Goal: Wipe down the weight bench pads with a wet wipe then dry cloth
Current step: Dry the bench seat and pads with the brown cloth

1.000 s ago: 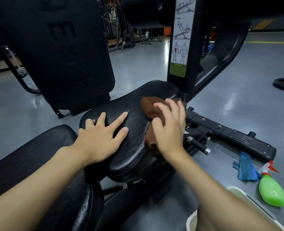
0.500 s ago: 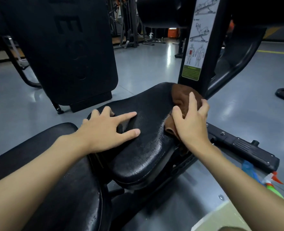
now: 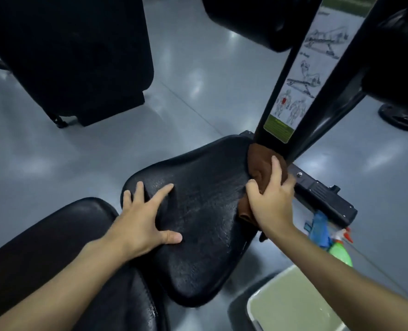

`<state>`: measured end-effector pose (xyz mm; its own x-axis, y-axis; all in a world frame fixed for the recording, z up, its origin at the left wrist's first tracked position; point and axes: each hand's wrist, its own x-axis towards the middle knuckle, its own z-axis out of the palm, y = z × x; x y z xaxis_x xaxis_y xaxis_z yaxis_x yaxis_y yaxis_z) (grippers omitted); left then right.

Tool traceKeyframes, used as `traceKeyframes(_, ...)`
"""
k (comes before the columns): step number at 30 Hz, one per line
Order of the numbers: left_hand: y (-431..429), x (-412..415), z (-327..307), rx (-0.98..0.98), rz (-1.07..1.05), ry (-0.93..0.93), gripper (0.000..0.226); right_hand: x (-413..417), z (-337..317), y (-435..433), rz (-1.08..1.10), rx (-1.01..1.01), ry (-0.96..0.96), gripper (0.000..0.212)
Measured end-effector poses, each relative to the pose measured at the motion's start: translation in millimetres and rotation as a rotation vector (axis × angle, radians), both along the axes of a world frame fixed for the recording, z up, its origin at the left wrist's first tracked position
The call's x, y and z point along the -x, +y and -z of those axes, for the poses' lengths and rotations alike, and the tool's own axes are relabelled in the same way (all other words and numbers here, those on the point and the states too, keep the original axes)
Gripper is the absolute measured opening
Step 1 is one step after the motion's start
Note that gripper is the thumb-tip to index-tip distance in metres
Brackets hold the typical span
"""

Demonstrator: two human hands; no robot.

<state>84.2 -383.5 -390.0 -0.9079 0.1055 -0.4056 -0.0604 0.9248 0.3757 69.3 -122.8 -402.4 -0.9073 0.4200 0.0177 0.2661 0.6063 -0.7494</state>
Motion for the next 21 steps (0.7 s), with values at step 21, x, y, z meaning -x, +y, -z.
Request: traceKeyframes(21, 23, 19, -21, 0.12, -0.008, -0.266, 0.131, 112, -50, -5, -0.415, -0.798, -0.399, 0.072)
